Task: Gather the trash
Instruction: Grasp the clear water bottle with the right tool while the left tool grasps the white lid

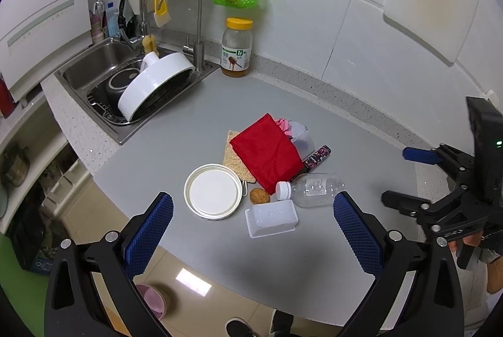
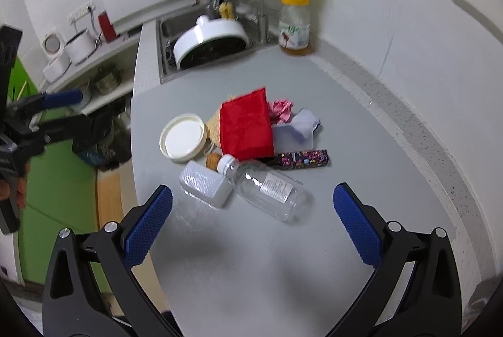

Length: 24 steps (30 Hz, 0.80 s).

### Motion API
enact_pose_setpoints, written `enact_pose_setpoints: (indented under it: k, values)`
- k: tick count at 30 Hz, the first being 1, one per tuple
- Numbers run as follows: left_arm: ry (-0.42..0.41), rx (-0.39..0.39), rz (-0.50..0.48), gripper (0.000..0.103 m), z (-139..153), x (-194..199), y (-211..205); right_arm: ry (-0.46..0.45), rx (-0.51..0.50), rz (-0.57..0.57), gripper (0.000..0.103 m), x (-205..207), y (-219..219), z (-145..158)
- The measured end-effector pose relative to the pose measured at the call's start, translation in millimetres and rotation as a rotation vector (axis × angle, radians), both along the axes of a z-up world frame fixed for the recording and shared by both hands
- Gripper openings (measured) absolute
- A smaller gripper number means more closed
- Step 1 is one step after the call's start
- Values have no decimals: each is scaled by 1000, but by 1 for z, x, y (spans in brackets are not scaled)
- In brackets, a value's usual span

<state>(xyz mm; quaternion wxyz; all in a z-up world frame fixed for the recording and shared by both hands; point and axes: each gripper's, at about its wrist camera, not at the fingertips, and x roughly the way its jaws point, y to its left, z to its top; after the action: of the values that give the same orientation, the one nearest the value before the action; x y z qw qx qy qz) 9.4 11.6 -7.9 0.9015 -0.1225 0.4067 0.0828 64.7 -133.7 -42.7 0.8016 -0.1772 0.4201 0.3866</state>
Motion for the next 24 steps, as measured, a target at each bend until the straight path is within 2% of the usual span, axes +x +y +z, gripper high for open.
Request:
enact_pose_setpoints:
  k: [6,12,17,21,22,23,24]
  values:
    - [19,-10,9,98,-6,5,3,39,-88,69,100,27,18,-37]
    - [36,-16,38,98,-11,10,9,49,-247,215,100,46,42,-89]
    - [60,-36,67,98,-21,12,15,5,-368,332,100,50,62,-123]
    - [80,-50,88,98,-29,11,19,-17,-425,412,100,49,74,-140]
    - [83,-53,93,98,-31,11,20,-22,-436,425,97,49,76,-143]
    - [86,-57,97,98,-32,11,20,-24,-447,437,87,48,78,-146]
    - [91,-60,101,98,-34,10,21,-14,-459,450,81,49,80,-150]
